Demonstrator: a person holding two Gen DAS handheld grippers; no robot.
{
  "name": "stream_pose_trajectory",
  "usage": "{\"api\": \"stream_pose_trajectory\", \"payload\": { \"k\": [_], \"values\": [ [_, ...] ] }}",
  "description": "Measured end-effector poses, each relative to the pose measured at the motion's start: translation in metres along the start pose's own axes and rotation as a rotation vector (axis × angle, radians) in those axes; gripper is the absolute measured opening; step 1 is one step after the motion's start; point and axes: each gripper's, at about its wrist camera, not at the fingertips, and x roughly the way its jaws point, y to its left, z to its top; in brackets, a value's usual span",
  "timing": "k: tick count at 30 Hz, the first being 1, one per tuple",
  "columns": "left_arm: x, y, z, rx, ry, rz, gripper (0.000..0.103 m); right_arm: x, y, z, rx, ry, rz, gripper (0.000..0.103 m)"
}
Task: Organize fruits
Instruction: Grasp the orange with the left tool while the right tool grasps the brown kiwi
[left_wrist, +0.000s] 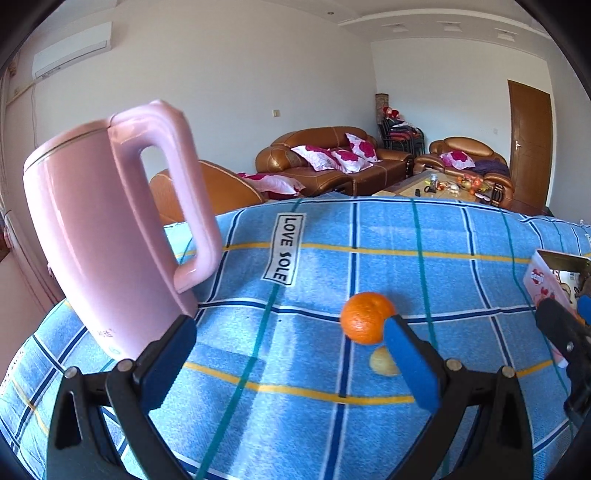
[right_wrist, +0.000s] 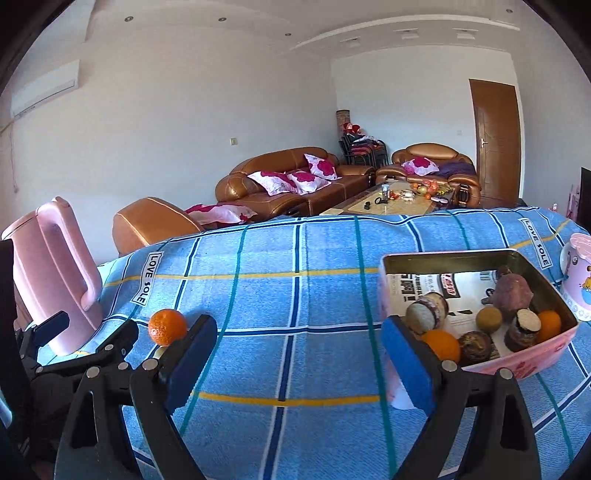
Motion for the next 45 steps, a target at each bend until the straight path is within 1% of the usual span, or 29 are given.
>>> {"api": "stream_pose_trajectory", "payload": {
  "k": [2,4,6,8,9,11,13,15,18,20,21,23,25,28,30,32,33,35,38,40,43,45],
  "values": [
    [0.009,0.017,-0.001,-0.032,0.028,0.028,0.103,0.006,0.010,-0.001,-0.011,0.021,0.027,0.092],
    [0.017,0.031,-0.001,-0.060,0.061,0.080,0.103,0.013,0.020,-0.001,-0.028,0.051,0.053,0.092],
    [0.024,0.041,-0.001,-0.066,0.084,0.131,0.103,0.022,0.033,-0.003,-0.053,0.093,0.078,0.092],
    [0.027,0.047,-0.003,-0.071,0.092,0.172,0.103,0.032,0.046,-0.004,-0.084,0.139,0.110,0.092],
    [0.027,0.049,-0.003,-0.074,0.091,0.180,0.103,0.038,0.053,-0.006,-0.096,0.161,0.131,0.091],
    [0.027,0.051,-0.002,-0.078,0.087,0.180,0.103,0.048,0.066,-0.008,-0.118,0.204,0.173,0.084],
    [0.029,0.051,-0.003,-0.073,0.085,0.188,0.103,0.059,0.079,-0.010,-0.144,0.253,0.197,0.068],
    [0.031,0.050,-0.004,-0.059,0.091,0.191,0.103,0.071,0.089,-0.013,-0.157,0.305,0.213,0.061],
    [0.033,0.047,-0.004,-0.047,0.093,0.191,0.103,0.085,0.098,-0.016,-0.167,0.363,0.235,0.056],
    [0.033,0.047,-0.003,-0.043,0.094,0.186,0.103,0.092,0.103,-0.020,-0.188,0.402,0.236,0.047],
    [0.034,0.046,-0.003,-0.041,0.096,0.184,0.103,0.095,0.104,-0.021,-0.193,0.420,0.238,0.038],
    [0.036,0.044,-0.002,-0.036,0.102,0.177,0.103,0.094,0.104,-0.022,-0.189,0.419,0.246,0.037],
    [0.037,0.043,-0.002,-0.032,0.106,0.164,0.103,0.094,0.099,-0.022,-0.171,0.421,0.260,0.030],
    [0.036,0.044,-0.003,-0.029,0.108,0.135,0.103,0.090,0.087,-0.020,-0.123,0.414,0.281,0.029],
    [0.035,0.040,-0.002,-0.022,0.100,0.113,0.103,0.084,0.075,-0.016,-0.076,0.380,0.275,0.029],
    [0.033,0.036,-0.001,-0.014,0.089,0.083,0.103,0.076,0.059,-0.009,-0.023,0.320,0.267,0.029],
    [0.032,0.033,-0.001,-0.012,0.084,0.060,0.103,0.071,0.053,-0.006,-0.017,0.285,0.239,0.029],
    [0.030,0.028,0.000,-0.017,0.076,0.002,0.103,0.061,0.042,0.002,-0.032,0.199,0.151,0.029],
    [0.031,0.013,0.003,-0.014,0.098,-0.069,0.103,0.051,0.031,0.012,-0.061,0.103,0.048,0.029],
    [0.033,-0.001,0.010,0.011,0.110,-0.096,0.103,0.048,0.026,0.015,-0.059,0.081,0.024,0.029],
    [0.037,-0.026,0.022,0.053,0.099,-0.129,0.100,0.047,0.021,0.019,-0.052,0.065,0.005,0.029],
    [0.045,-0.040,0.027,0.077,0.115,-0.135,0.090,0.045,0.017,0.019,-0.043,0.058,0.001,0.030]
  ]
}}
